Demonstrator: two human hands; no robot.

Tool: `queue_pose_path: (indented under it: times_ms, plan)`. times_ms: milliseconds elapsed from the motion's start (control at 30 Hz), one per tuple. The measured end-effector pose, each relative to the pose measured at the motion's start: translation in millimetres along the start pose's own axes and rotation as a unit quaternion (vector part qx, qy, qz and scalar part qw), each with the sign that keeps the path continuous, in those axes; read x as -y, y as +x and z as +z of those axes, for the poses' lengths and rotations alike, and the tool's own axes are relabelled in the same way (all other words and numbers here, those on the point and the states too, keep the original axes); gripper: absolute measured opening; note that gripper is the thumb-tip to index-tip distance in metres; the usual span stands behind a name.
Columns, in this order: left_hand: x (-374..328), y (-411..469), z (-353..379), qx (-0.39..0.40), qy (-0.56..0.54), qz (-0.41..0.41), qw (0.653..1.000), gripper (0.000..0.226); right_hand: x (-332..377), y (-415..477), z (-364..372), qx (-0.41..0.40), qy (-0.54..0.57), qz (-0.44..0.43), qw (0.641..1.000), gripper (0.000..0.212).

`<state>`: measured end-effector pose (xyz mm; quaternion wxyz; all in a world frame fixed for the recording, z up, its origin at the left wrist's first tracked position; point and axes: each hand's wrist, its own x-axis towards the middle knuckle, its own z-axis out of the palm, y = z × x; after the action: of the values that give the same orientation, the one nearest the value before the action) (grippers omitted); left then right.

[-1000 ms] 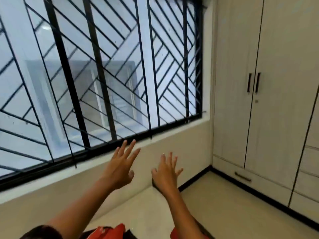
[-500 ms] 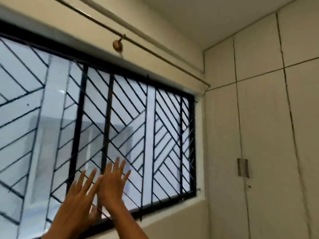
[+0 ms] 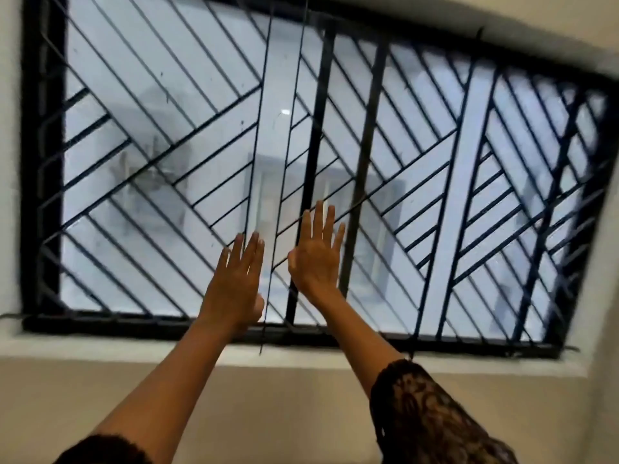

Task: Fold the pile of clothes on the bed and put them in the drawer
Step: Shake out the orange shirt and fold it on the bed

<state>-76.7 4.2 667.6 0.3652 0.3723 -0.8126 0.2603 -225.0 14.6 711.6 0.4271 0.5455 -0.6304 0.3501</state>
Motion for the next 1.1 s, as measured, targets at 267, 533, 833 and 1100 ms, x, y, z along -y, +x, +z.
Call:
queue_pose_path:
  times_ms: [267,533,833,1100]
  plan:
    - [39.1,-76.0,64.4,0.129,0.000,-0.065,0.990,0.092,19.6,-98.9,92.3,0.042,0.046,-0.064,0.996,0.087]
    - [47.1,-197.5,160.0,0.278,-0.032,-0.097,0.955,0.096,27.0,-261.8,171.6,0.194,0.049,-0.084,0.976,0.088]
    - [15.3,-391.8,292.6,0.371,-0.070,-0.045,0.925,0.099,46.6,-501.5,243.9,0.337,0.071,-0.090,0.935,0.090]
    - [-20.7,-520.0,369.1,0.421,-0.098,0.000,0.902,0.109,57.6,-674.1,267.1,0.511,0.037,0.036,0.858,0.105]
